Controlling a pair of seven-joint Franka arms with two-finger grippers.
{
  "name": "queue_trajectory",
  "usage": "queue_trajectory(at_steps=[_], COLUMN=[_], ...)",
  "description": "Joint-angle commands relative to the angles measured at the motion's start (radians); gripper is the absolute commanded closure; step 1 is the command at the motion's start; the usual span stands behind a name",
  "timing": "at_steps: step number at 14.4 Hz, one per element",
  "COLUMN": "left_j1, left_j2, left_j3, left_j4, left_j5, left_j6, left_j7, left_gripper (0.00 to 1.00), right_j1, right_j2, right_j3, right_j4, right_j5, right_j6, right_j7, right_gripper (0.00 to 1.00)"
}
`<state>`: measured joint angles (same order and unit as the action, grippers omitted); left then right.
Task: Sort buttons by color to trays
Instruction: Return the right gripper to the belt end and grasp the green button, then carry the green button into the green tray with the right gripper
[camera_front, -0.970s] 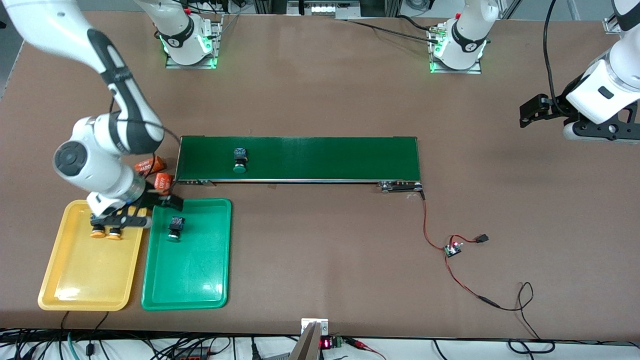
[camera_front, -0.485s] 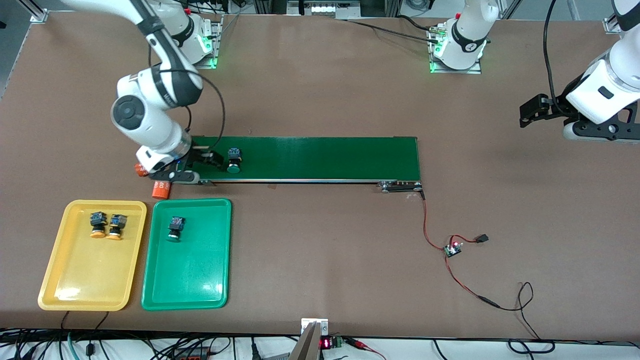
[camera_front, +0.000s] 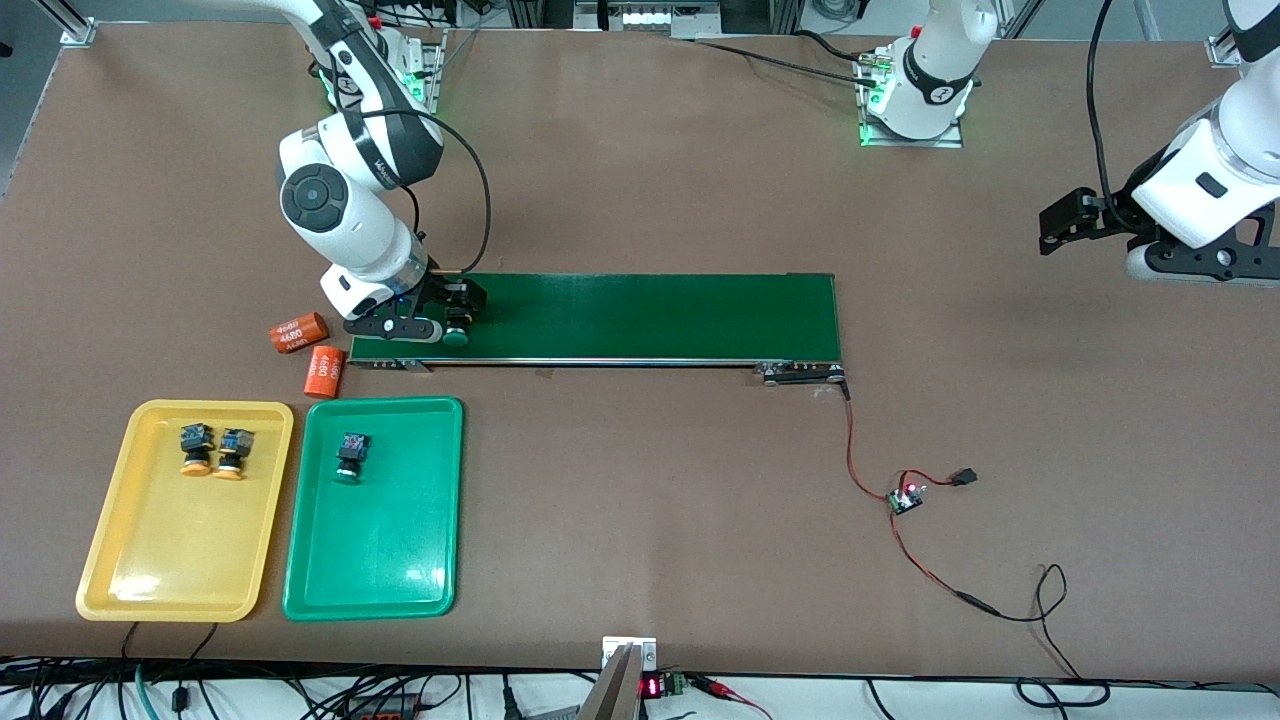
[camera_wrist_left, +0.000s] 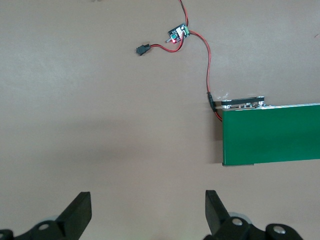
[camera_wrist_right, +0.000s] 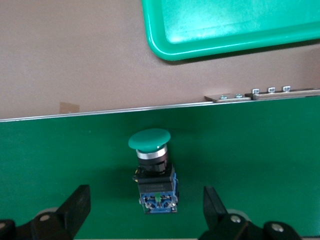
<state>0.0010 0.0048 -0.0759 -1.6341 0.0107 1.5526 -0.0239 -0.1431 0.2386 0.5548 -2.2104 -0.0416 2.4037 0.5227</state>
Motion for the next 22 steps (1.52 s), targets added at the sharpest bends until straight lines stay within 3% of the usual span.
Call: queue_trajectory(at_steps=[1, 3, 8, 9, 12, 16, 20, 22], left_j1=[0.001, 0.001, 0.001, 0.001, -0.001, 0.001, 0.001, 0.001], left_j2=[-0.011, -0.011, -0.012, -0.012, -0.011, -0.011, -0.012, -0.011], left_j3=[-0.002, -0.002, -0.002, -0.002, -0.002, -0.002, -0.002, -0.002], left_j4=[-0.003, -0.003, -0.001, -0.001, -0.001, -0.001, -0.001, -0.001], left_j5=[0.022, 0.022, 0.022, 0.022, 0.022, 0.022, 0.022, 0.022], left_j6=[-0.011, -0.011, -0.011, -0.011, -0.017, -0.017, -0.019, -0.019], left_j7=[0.013, 0.013, 0.01, 0.009, 0.009, 0.009, 0.009, 0.009], left_gripper=[0.0, 0.0, 0.0, 0.0, 0.0, 0.0, 0.0, 0.0], right_j1=[-0.016, -0.024, -0.047, -0.05, -0.064, -0.065, -0.047, -0.039], right_j2=[0.022, 0.033, 0.042, 0.041, 0.033, 0.066, 0.291, 0.367], right_j3=[0.005, 0.004, -0.001, -0.003, -0.016, -0.076, -0.133, -0.154], right_j4=[-0.054, -0.057, -0.055, -0.054, -0.026, 0.194, 0.463, 0.506], right_j5=[-0.004, -0.004, -0.021, -0.021, -0.024, -0.023, -0.03, -0.092], right_j6=[0.078, 0.083, 0.08, 0.08, 0.078, 0.043, 0.051, 0.057], right_j7=[-0.021, -0.058, -0.095, -0.102, -0.151, -0.269, -0.359, -0.354], right_gripper=[0.0, 0.18, 0.9, 0.98, 1.0, 1.0, 1.0, 1.0])
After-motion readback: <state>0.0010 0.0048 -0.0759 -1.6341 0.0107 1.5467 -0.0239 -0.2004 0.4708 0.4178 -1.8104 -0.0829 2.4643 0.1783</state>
